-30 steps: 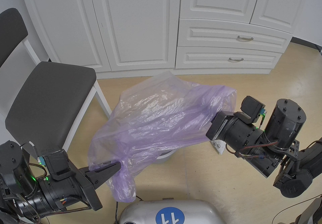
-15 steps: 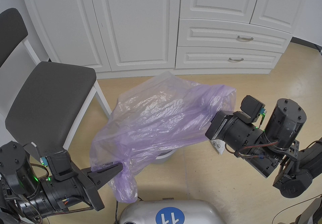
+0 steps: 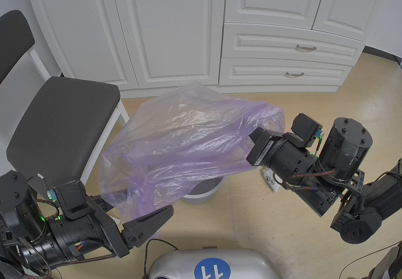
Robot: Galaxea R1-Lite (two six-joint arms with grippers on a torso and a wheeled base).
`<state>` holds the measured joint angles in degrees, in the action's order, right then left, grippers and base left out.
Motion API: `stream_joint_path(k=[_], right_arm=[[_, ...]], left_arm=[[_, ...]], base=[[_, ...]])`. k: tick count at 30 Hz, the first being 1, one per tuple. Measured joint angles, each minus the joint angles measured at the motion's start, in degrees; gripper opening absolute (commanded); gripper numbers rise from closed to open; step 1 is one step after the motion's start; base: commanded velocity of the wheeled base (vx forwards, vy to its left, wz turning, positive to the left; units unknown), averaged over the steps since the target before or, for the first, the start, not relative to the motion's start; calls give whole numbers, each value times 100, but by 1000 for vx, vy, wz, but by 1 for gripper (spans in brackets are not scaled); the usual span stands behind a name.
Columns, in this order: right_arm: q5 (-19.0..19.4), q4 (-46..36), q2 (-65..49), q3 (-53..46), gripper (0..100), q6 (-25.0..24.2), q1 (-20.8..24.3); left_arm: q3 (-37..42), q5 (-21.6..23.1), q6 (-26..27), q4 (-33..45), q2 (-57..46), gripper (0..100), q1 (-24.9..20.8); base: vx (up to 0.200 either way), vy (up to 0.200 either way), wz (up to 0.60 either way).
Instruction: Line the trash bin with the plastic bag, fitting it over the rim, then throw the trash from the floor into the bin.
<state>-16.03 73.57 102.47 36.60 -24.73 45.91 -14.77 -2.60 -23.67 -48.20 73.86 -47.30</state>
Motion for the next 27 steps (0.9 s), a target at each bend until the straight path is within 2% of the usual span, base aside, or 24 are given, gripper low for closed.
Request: stream_joint_path(k=[6,12,22,27], right_arm=[[-215,-129,141,279,0,154,74],[-742,-731,185,645,0,229,222],[-912,-909,-72,861,0,249,579],[-912,-947,-339,833,0,216,891]], left_arm=[[23,60,22,57,-302,100,11],[28,99,93,228,-728,100,34],[-374,118,252,2143,-936,100,530],[-529,116,260,2311,-581,100,789]], base=[[0,0,0],[0,0,0],[0,0,0],[0,0,0]])
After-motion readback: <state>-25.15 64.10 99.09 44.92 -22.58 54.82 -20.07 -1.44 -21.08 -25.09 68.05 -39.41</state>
